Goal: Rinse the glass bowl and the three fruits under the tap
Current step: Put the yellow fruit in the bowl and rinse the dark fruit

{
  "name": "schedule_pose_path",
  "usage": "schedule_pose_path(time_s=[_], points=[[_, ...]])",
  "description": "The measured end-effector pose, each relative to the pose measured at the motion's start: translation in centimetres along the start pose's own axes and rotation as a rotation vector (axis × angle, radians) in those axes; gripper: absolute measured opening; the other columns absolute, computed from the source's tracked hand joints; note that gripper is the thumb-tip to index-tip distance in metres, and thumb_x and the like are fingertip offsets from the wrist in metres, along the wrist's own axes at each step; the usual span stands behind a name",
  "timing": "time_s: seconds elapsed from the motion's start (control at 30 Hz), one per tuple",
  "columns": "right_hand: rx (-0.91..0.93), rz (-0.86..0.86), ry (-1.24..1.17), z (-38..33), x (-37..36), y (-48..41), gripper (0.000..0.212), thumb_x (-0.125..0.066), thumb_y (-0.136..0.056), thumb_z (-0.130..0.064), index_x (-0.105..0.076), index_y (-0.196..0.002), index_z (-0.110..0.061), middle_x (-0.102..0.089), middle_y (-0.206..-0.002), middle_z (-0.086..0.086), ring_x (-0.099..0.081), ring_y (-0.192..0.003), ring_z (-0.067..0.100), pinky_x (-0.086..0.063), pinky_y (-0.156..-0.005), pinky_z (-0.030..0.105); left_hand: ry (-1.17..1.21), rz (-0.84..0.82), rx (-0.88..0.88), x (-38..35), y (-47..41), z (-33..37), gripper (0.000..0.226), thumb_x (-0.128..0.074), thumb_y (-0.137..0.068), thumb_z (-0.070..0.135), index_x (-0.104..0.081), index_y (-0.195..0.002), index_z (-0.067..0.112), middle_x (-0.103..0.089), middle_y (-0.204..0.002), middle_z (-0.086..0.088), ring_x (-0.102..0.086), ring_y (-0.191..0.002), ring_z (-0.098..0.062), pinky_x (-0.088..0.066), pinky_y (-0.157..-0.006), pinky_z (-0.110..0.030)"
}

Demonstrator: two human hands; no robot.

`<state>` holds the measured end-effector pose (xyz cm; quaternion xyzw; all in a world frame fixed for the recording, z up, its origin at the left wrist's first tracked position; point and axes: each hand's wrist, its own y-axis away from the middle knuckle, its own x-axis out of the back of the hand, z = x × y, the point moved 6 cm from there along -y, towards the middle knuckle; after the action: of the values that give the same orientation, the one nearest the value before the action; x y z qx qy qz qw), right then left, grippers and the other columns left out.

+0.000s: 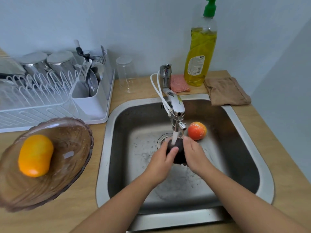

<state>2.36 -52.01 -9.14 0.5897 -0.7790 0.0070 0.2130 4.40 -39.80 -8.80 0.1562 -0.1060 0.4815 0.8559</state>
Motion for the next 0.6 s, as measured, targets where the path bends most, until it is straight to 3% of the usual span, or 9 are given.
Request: schedule_pose_path(time_s=[0.07, 0.1, 0.17, 0.27, 0.37, 0.43, 0.47, 0.5, 0.6], points=[[-0.187, -0.003, -0.035, 0.8, 0.2, -0.3, 0.042, -0.029, -0.099, -0.039, -0.060, -0.089, -0.012, -0.059, -0.077, 0.013, -0.054, -0.056, 0.022, -0.041, -0.044, 0.025, -0.047, -0.040, -0.117, -0.4, 0.2, -0.1, 0.040, -0.045, -0.097, 0.034, -0.041, -0.137, 0.031, -0.058, -0.121, 0.008, -0.055, -0.108, -0.006, -0.045, -0.090, -0.021], [-0.146, 0.008, -0.002, 0.6, 0.3, -0.3, 0.041, -0.030, -0.100, -0.037, -0.060, -0.084, -0.013, -0.058, -0.073, 0.011, -0.054, -0.056, 0.022, -0.043, -0.047, 0.029, 0.013, -0.055, -0.093, -0.5, 0.4, -0.3, 0.041, -0.043, -0.098, 0.036, -0.038, -0.138, 0.034, -0.057, -0.121, 0.009, -0.055, -0.108, -0.006, -0.045, -0.091, -0.022], [0.092, 0.052, 0.115, -0.4, 0.6, 0.3, 0.033, -0.033, -0.100, -0.034, -0.056, -0.078, -0.022, -0.058, -0.074, 0.001, -0.054, -0.065, 0.017, -0.046, -0.062, 0.035, 0.187, -0.087, 0.054, -1.0, 0.4, -0.5, 0.034, -0.032, -0.102, 0.041, -0.037, -0.135, 0.037, -0.059, -0.106, 0.001, -0.058, -0.085, -0.010, -0.048, -0.073, -0.023], [0.319, 0.071, 0.238, -1.3, 0.4, 1.3, 0.025, -0.034, -0.096, -0.035, -0.056, -0.090, -0.024, -0.059, -0.082, -0.007, -0.056, -0.077, 0.008, -0.042, -0.066, 0.020, 0.238, -0.087, 0.173, -1.2, 0.0, -0.4, 0.029, -0.023, -0.102, 0.045, -0.040, -0.123, 0.034, -0.050, -0.088, -0.002, -0.045, -0.066, -0.011, -0.040, -0.055, -0.022], [0.080, 0.049, 0.032, -0.7, 0.5, 0.2, 0.032, -0.036, -0.099, -0.033, -0.058, -0.081, -0.018, -0.059, -0.068, 0.000, -0.056, -0.058, 0.019, -0.042, -0.050, 0.026, 0.014, -0.051, -0.052, -0.8, 0.2, 1.0, 0.021, -0.032, -0.102, 0.035, -0.039, -0.122, 0.032, -0.050, -0.105, 0.004, -0.049, -0.084, -0.005, -0.041, -0.074, -0.019], [-0.218, -0.047, -0.139, -0.1, 0.2, -0.3, 0.037, -0.033, -0.098, -0.034, -0.057, -0.080, -0.013, -0.055, -0.058, 0.008, -0.049, -0.042, 0.021, -0.035, -0.039, 0.022, -0.145, -0.054, -0.193, -0.7, 0.2, 1.0, 0.033, -0.037, -0.098, 0.035, -0.035, -0.131, 0.029, -0.046, -0.120, 0.005, -0.045, -0.105, -0.006, -0.037, -0.089, -0.016], [-0.266, -0.079, -0.162, -0.2, 0.2, -0.3, 0.036, -0.033, -0.097, -0.034, -0.057, -0.081, -0.012, -0.054, -0.058, 0.010, -0.047, -0.040, 0.021, -0.033, -0.038, 0.022, -0.106, -0.083, -0.181, -0.8, 0.1, 0.7, 0.038, -0.038, -0.096, 0.038, -0.034, -0.132, 0.030, -0.045, -0.124, 0.004, -0.044, -0.110, -0.008, -0.036, -0.095, -0.017], [-0.233, -0.080, -0.158, -0.4, 0.2, -0.4, 0.034, -0.034, -0.097, -0.033, -0.057, -0.082, -0.013, -0.054, -0.060, 0.010, -0.048, -0.042, 0.020, -0.034, -0.039, 0.023, 0.026, -0.107, -0.098, -0.8, -0.1, 0.5, 0.036, -0.038, -0.095, 0.043, -0.036, -0.130, 0.034, -0.048, -0.122, 0.003, -0.047, -0.109, -0.011, -0.040, -0.095, -0.021], [0.151, -0.003, 0.016, -1.8, 0.7, 0.4, 0.020, -0.040, -0.097, -0.028, -0.056, -0.085, -0.025, -0.057, -0.075, -0.006, -0.053, -0.063, 0.007, -0.041, -0.054, 0.025, 0.370, -0.115, 0.219, -0.9, -0.7, 0.1, 0.034, -0.033, -0.095, 0.055, -0.043, -0.119, 0.034, -0.053, -0.093, 0.001, -0.048, -0.073, -0.013, -0.042, -0.063, -0.023]])
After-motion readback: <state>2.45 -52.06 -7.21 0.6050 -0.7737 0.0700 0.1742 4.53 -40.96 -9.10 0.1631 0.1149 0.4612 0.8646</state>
